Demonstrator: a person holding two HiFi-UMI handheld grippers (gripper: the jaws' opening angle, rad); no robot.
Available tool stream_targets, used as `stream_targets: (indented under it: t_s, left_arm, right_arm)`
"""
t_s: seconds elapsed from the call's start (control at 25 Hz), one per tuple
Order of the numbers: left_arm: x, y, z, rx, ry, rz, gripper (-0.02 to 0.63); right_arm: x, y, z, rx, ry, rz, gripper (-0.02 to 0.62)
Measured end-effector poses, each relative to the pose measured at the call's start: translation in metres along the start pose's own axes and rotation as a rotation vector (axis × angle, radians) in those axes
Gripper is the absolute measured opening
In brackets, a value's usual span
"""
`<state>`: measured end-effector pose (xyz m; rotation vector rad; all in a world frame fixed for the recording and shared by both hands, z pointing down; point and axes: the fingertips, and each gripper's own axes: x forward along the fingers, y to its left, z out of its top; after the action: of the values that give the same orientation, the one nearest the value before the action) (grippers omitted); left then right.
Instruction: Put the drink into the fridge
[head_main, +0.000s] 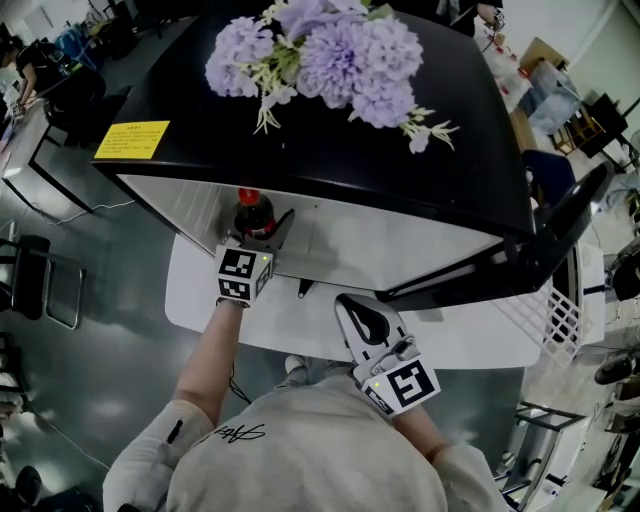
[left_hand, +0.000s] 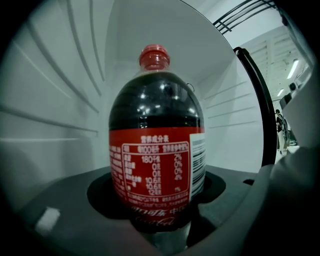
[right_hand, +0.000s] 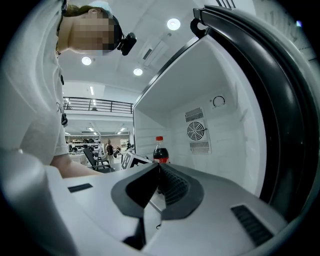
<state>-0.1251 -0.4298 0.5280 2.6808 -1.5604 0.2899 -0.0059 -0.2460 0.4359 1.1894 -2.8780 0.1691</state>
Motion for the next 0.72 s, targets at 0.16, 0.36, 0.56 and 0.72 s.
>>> stream_targets:
  t_s: [0.16,0.36,0.56,0.72]
  left_arm:
    - [-0.004,0.000,-0.002,-0.002,0.015,0.008,0.318]
    - [-0.007,-0.002,-0.008,-0.007,0.039,0.002,0.318]
    - [-0.008,-0.004,-0.021,-0.033,0.072,-0.016,0.319]
    - [-0.011,-0.007,-0.022,-0.030,0.074,-0.010,0.319]
  right_arm:
    - [0.000,0.001,0.002,-0.004,-0.005,0.004,0.012]
    - [-0.001,0.004,0.004,-0.008,-0.012,0.008,0.012]
    - [-0.005,0.008,0.002,-0.009,-0.011,0.008,0.012]
    - [-0.007,0.009,0.001,-0.007,-0.008,0.002,0.012]
